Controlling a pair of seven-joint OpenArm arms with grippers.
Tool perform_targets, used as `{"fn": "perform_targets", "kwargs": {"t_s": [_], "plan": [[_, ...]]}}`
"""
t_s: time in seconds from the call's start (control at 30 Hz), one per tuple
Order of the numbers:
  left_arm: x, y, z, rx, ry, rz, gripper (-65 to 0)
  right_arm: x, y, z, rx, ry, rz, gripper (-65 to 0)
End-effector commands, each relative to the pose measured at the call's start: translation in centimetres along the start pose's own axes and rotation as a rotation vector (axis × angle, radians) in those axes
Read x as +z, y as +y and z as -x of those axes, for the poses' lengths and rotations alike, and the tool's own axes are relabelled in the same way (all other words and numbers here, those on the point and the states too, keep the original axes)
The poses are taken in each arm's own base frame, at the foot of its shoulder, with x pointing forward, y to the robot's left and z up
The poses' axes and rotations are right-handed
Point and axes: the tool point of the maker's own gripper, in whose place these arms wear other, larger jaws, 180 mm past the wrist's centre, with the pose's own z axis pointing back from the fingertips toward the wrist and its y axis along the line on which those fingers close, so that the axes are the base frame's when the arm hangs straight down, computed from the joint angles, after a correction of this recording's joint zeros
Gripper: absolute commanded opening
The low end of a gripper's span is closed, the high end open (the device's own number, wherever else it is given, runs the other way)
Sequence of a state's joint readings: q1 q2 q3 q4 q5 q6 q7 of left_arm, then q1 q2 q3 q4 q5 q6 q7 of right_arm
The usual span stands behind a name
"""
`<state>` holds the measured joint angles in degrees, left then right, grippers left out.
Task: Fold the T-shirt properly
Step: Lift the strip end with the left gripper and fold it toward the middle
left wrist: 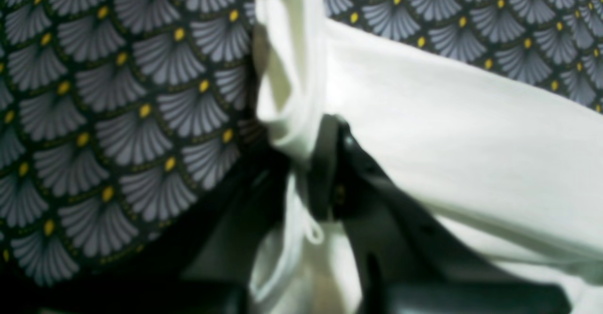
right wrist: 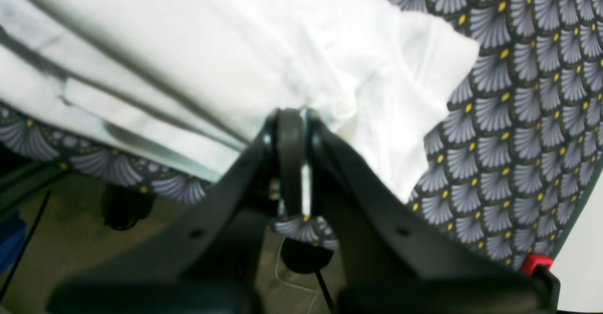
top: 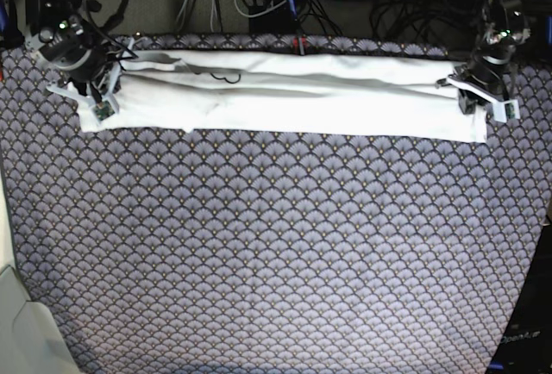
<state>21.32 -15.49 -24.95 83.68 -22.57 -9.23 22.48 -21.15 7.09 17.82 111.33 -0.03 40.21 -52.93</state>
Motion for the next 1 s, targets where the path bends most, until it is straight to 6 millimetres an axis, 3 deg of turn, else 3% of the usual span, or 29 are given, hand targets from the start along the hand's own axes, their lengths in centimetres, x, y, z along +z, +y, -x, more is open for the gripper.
{"fn": "perform_targets", "kwargs": {"t_s": [0.0, 0.17, 0.3, 0.53, 0.73, 0.83, 0.97], "plan": [[0.5, 0.5, -1.2, -0.031, -0.026, -0.023, -64.6, 0.3, -0.6, -0.6, 0.008, -0.022, 0.018, -65.0], [2.3, -3.7, -6.2, -0.060, -0.176, 0.056, -64.5, 0.3, -0.6, -0.6, 0.008, -0.022, 0.018, -65.0], [3.8, -9.1, -7.3, -0.128, -0.149, 0.177, -64.5, 0.3, -0.6, -0.6, 0.008, -0.022, 0.018, -65.0], [6.1, -18.9, -5.3, -0.171, -0.081, 0.416, -64.5, 0.3, -0.6, -0.6, 0.008, -0.022, 0.018, -65.0], [7.8, -25.9, -3.5, -0.220, -0.052, 0.612, -64.5, 0.3, -0.6, -0.6, 0.008, -0.022, 0.018, -65.0], [8.1, -28.1, -3.2, -0.222, -0.045, 0.662, -64.5, 0.3, -0.6, -0.6, 0.008, -0.022, 0.018, -65.0], [7.4, -29.2, -2.2, -0.198, -0.012, 0.675, -64.5, 0.4, -0.6, -0.6, 0.009, -0.022, 0.018, -65.0]]}}
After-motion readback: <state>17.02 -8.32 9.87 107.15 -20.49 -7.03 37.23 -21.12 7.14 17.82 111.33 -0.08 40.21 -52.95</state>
